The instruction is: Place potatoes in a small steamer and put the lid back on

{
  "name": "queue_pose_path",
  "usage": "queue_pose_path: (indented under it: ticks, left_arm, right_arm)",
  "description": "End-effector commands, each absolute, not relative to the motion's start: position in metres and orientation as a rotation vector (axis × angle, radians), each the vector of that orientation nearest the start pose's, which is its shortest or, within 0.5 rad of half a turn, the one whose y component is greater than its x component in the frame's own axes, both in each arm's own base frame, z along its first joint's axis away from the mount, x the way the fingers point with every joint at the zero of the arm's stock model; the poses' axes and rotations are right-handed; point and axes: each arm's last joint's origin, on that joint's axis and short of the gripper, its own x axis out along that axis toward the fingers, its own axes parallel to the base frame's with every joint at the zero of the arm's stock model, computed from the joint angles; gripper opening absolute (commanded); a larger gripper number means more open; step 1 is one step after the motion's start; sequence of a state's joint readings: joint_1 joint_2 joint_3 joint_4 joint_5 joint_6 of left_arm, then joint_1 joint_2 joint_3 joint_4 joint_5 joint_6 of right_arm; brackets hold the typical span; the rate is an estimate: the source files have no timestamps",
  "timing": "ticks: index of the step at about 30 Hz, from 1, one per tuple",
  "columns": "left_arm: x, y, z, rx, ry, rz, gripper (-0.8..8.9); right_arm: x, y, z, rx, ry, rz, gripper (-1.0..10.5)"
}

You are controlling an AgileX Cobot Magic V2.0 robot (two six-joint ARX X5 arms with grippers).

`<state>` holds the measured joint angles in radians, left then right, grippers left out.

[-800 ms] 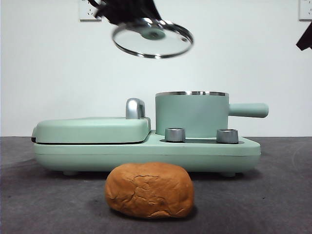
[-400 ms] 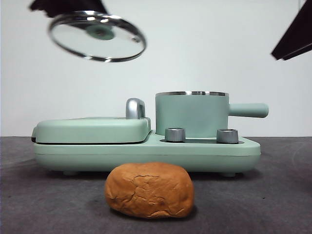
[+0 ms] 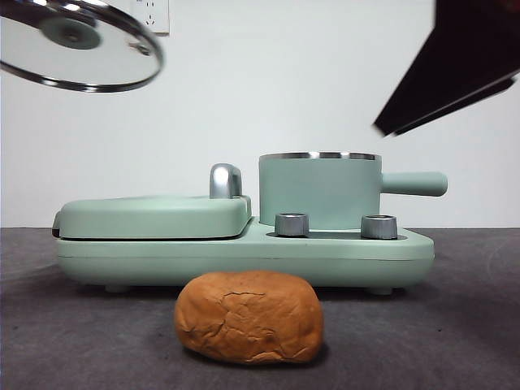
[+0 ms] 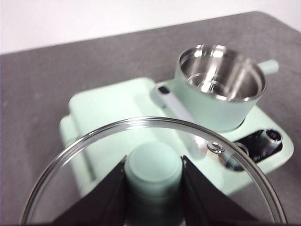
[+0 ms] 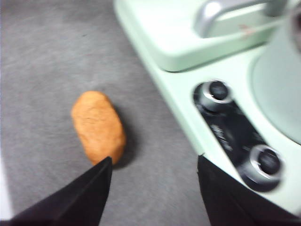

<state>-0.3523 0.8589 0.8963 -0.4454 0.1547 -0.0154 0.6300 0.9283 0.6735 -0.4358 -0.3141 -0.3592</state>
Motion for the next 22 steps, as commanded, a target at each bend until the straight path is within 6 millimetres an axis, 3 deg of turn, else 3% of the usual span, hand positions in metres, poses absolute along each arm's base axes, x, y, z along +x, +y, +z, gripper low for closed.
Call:
queue_pose_path:
  ticks: [1,13,22]
  left_arm:
    - [0.16,-0.06,0.339,0.007,0.407,-0.475,0.1]
    - [0.151,-0.053,0.338,-0.011,0.442,-0.445,0.1]
    - [0.15,-0.053,0.337,-0.01,0.454,-0.444,0.1]
  right_arm:
    - [0.15,0.133,0.247,-0.448,0.546,1.077,2.9]
    - [0.156,0.181,0.207,-0.522,0.645,1.217,3.1]
    - [0.168,0.199,0.18,-0.534,0.669,1.222,3.1]
